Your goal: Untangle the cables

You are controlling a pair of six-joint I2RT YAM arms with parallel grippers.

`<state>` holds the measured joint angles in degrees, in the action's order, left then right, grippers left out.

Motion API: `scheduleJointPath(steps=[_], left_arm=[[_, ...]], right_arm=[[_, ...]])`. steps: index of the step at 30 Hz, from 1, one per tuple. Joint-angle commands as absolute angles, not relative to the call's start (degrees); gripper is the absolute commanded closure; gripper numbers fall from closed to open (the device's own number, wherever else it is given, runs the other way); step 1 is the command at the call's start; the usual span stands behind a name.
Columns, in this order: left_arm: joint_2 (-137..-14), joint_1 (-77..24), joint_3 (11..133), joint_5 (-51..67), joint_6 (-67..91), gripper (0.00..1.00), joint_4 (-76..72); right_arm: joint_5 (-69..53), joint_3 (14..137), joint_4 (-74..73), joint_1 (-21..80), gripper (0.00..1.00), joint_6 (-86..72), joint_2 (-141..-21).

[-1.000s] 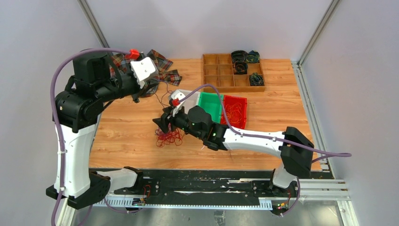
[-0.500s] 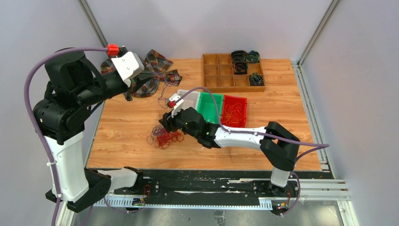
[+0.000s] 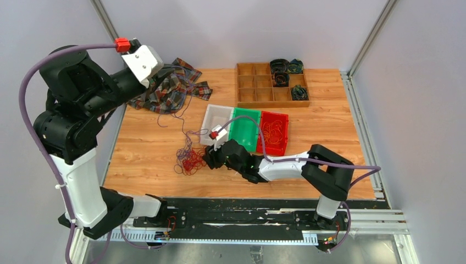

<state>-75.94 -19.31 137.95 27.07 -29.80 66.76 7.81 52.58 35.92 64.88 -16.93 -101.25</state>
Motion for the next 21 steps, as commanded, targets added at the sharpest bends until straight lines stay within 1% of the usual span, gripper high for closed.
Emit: scheduleJointPath(steps=[1, 6, 11, 18, 21], left_arm=[[-76.31, -19.69, 135.36, 24.10, -30.99, 1.00, 62.40], [-76.18, -19.71, 129.01, 24.53, -28.72, 1.00, 57.76], [-76.67, -20.58, 121.17, 23.91, -27.86, 1.00, 53.12], [-78.85, -22.97, 109.96, 20.29, -30.76, 1.00, 47.58], [-80.89, -23.65, 108.49, 19.51, -30.60, 1.00, 46.64]], right_arm=[[10.40, 48.14, 37.80, 64.47, 0.52, -20.00, -95.23], [11.82, 43.62, 35.87, 63.51, 0.46, -20.82, -87.77], [15.30, 39.34, 32.34, 60.21, 0.39, -23.52, -78.23], [22.27, 38.51, 22.96, 54.78, 0.38, -24.79, -69.58], [23.94, 37.34, 21.41, 53.02, 0.38, -24.95, -66.97]])
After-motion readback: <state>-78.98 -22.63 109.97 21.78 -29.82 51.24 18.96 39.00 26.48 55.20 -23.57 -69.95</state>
